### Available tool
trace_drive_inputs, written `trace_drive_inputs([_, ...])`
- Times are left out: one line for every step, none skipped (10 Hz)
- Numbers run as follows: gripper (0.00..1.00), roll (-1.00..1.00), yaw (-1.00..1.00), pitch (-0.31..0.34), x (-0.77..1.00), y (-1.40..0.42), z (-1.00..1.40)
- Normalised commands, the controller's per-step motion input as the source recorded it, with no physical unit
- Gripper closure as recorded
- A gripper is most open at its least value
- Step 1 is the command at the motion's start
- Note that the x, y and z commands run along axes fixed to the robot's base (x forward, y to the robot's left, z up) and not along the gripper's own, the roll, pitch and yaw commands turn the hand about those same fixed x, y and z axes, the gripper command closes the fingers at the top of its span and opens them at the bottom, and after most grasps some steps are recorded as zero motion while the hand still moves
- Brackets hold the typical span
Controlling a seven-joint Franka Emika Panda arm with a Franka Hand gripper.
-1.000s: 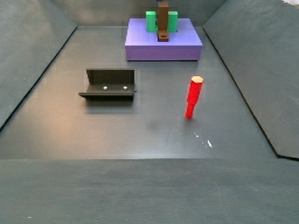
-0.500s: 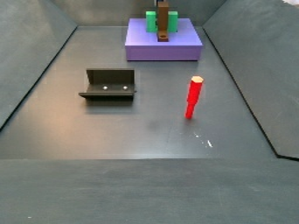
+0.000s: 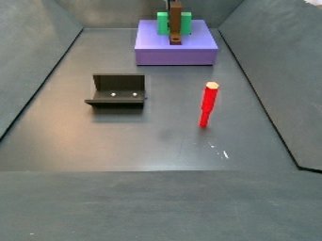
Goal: Pick up the blue object. Move up. Move to above the board. Insert the blue object.
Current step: Insert the blue object.
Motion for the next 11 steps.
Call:
trace_drive_inputs([1.0, 0.16, -0.02, 0.04, 0.01, 0.0, -0.07])
trace_drive_inputs([1.0, 0.21, 0.0, 0.043, 0.11, 0.0, -0.08])
trace_drive_inputs([1.0, 0.27, 0.0, 0.077, 0.11, 0.0, 0.0])
trace_drive_inputs([1.0, 0.23, -0.08, 0.114, 0.05, 0.0, 0.0])
trace_drive_inputs([1.0, 0.22, -0.06, 0.126, 0.0, 0.0, 0.05])
trace_drive_inputs([1.0, 0.18, -0.02, 0.031, -0.02, 0.0, -0.12])
trace_drive_inputs([1.0, 0.16, 0.0, 0.0, -0.08, -0.02, -0.34])
trace_drive_inputs([1.0, 0.14, 0.0, 0.0, -0.09, -0.04, -0.46])
trace_drive_inputs([1.0, 0.14, 0.0, 0.0, -0.08, -0.09, -0.46])
trace_drive_inputs([1.0, 0.12, -0.01, 0.0, -0.05, -0.12, -0.45])
trace_drive_inputs([1.0, 0.1, -0.02, 0.0, -0.01, -0.13, -0.41])
